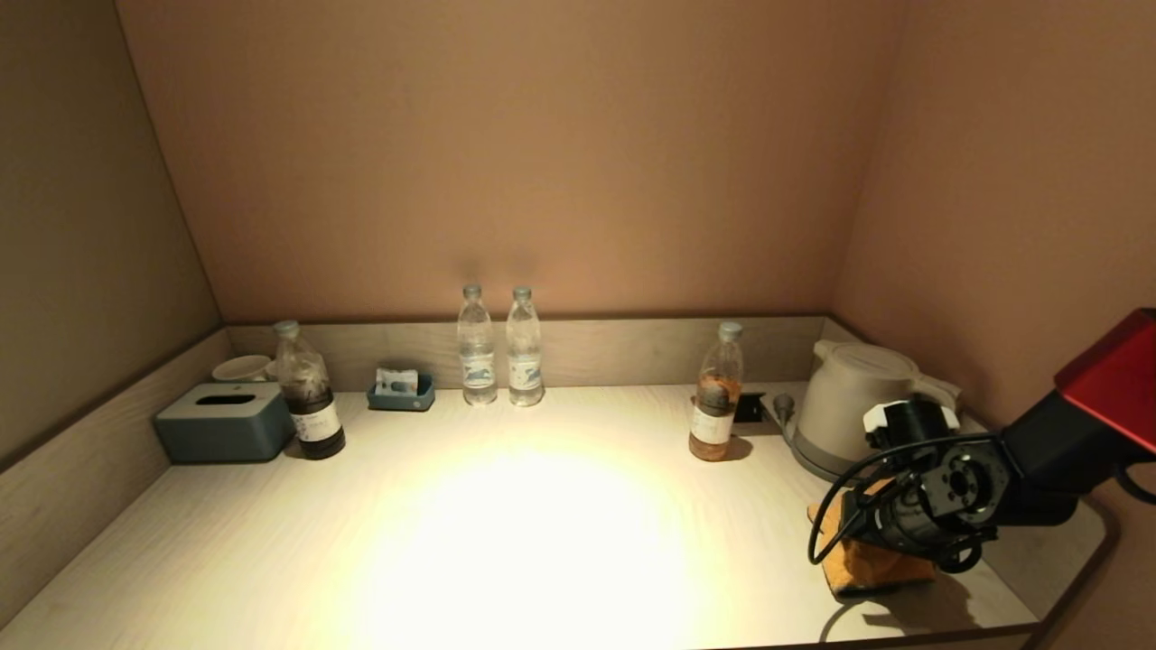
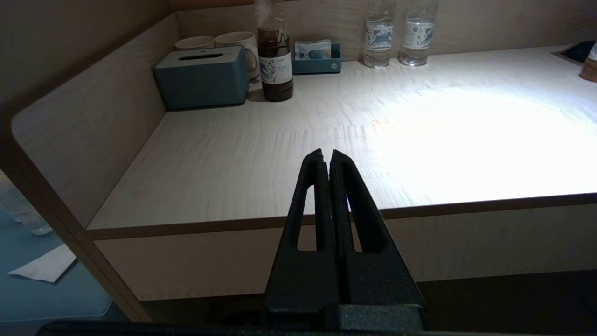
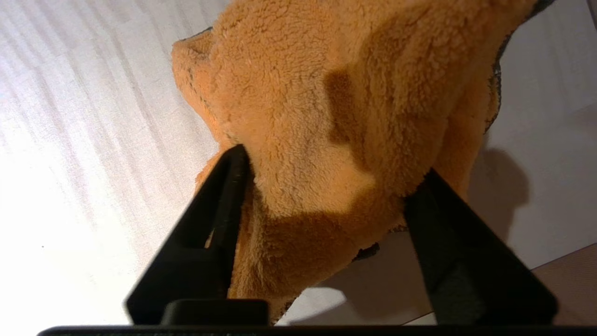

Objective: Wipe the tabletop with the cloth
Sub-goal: Pick up the tablecloth

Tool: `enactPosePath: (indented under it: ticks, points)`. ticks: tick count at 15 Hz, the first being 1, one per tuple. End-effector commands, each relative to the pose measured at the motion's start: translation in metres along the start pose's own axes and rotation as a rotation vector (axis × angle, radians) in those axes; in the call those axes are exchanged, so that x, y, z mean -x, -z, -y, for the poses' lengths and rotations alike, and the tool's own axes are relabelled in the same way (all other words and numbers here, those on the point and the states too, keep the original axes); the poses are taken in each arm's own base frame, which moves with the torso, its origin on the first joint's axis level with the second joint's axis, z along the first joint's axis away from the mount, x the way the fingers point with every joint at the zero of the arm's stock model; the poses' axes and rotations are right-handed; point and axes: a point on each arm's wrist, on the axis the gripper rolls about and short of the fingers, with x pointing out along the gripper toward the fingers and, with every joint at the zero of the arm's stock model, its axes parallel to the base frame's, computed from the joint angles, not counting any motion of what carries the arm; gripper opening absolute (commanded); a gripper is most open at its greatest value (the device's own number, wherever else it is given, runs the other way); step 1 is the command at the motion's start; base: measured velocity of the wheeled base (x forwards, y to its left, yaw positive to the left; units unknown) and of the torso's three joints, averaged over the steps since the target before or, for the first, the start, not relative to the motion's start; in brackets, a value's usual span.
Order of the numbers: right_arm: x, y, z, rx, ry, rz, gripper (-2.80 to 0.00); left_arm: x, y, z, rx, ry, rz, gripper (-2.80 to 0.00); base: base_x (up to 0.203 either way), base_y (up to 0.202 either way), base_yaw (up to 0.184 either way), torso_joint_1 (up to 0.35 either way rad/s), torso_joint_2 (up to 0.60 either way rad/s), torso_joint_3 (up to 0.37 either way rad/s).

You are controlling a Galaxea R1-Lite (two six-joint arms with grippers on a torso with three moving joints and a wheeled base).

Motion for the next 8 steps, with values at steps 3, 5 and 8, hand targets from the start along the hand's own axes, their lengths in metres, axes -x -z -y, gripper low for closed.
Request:
enactPosePath:
  ticks: [3, 5, 8]
  points:
    - [-0.003, 0.001, 0.0, -0.002, 0.0, -0.007, -2.8, 0.0, 0.0, 0.0, 0.0, 0.0, -0.002, -2.8, 0.0, 0.0, 0.0, 0.0, 0.0, 0.0]
    - [0.001, 0.0, 0.0, -0.008, -0.006, 0.004, -2.8, 0.0, 0.0, 0.0, 0.0, 0.0, 0.0, -2.8, 0.0, 0.0, 0.0, 0.0, 0.0, 0.0]
    - [0.015, -0.005, 0.0, -0.015, -0.055, 0.033, -2.8, 0.0, 0.0, 0.0, 0.0, 0.0, -0.001, -2.8, 0.0, 0.0, 0.0, 0.0, 0.0, 0.0]
